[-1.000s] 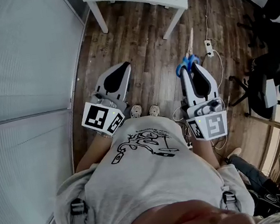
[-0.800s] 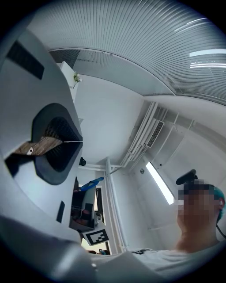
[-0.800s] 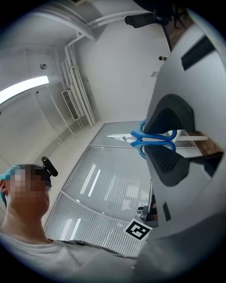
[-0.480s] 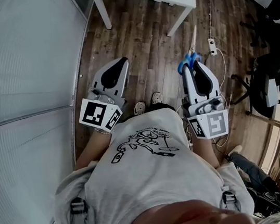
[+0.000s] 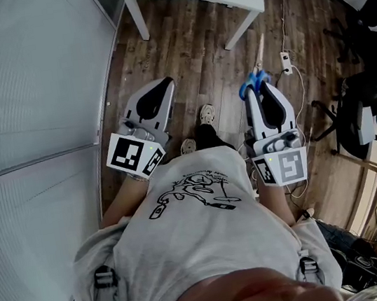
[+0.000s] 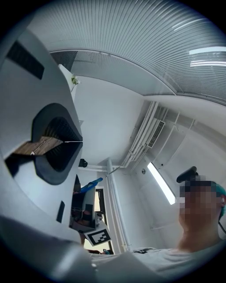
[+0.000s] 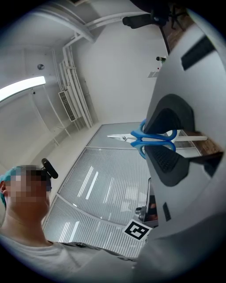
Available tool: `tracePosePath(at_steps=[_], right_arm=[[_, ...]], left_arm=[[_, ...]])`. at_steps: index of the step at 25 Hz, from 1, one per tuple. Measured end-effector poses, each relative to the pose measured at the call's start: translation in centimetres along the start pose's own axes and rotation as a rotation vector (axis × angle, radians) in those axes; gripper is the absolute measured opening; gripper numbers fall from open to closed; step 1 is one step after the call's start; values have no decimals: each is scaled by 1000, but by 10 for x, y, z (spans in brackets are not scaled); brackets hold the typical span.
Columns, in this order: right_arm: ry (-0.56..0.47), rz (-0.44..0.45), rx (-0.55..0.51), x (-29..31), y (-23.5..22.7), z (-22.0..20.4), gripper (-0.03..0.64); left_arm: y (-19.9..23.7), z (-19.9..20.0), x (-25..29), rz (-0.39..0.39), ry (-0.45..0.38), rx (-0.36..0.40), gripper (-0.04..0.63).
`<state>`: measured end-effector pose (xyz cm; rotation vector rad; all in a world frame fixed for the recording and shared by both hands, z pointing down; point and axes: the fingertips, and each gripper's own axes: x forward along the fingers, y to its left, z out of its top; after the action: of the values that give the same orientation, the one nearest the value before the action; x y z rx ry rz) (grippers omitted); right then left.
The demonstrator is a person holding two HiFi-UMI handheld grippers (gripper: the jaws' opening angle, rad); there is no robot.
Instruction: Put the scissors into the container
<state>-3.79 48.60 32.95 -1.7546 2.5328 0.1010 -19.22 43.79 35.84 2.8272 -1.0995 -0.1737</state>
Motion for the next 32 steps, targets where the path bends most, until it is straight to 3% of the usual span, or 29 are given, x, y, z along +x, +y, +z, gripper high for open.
tracePosePath(at_steps=[13,32], right_arm=[[-2,-7,6,32,-49,-3,89],[-8,-29,40,93,-163,-7,89]], left_arm=[[9,-2,57,-15,22,16,21],[23,2,188,-38,42,27,21]])
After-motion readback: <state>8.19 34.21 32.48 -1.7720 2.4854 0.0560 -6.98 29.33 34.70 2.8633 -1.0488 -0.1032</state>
